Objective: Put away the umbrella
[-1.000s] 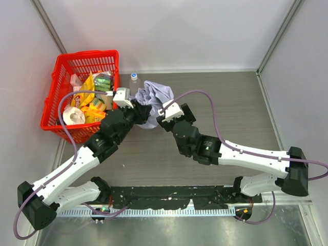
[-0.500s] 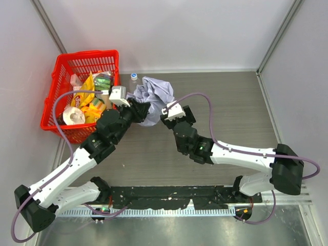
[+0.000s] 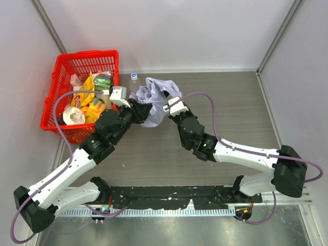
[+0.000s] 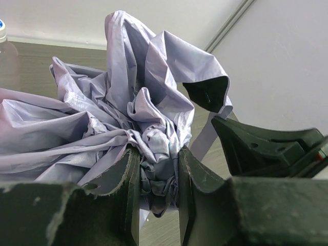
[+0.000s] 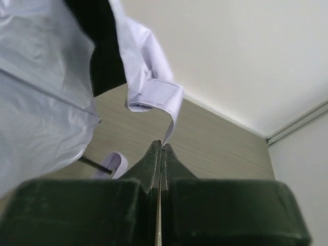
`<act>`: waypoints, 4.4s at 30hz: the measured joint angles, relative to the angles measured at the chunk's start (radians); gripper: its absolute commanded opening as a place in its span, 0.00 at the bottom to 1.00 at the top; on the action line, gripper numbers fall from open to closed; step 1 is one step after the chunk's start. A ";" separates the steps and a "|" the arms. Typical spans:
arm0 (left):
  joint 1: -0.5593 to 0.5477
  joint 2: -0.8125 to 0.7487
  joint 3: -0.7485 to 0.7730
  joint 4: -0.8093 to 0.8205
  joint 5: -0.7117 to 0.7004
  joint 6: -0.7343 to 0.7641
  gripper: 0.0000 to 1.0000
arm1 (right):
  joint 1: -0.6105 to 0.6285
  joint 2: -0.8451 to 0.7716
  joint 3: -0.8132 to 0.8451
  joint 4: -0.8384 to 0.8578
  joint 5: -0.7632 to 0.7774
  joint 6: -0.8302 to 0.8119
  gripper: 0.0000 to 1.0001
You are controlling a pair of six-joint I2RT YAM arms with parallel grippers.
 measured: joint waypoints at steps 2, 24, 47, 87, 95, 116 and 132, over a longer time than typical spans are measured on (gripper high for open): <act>0.000 -0.003 -0.001 0.003 0.010 0.016 0.00 | -0.019 -0.024 0.052 -0.192 -0.050 0.040 0.01; -0.001 0.233 -0.183 0.883 0.128 -0.121 0.00 | -0.372 -0.354 0.193 -0.762 -1.655 1.380 0.01; -0.001 -0.027 -0.208 0.877 0.270 -0.143 0.00 | -0.661 -0.435 0.009 -0.186 -1.944 1.803 0.01; -0.001 -0.224 -0.198 0.194 0.739 0.222 0.00 | -0.560 -0.153 0.819 -1.700 -0.911 0.579 0.01; -0.001 -0.222 -0.226 0.194 0.792 0.171 0.00 | -0.556 -0.241 0.715 -1.523 -0.727 0.572 0.01; 0.000 -0.101 -0.251 0.169 0.833 0.065 0.00 | -0.555 -0.511 0.113 -0.435 -1.167 0.144 0.01; 0.078 0.010 -0.167 0.049 0.673 -0.023 0.00 | -0.555 -0.546 0.129 -0.286 -1.413 0.364 0.01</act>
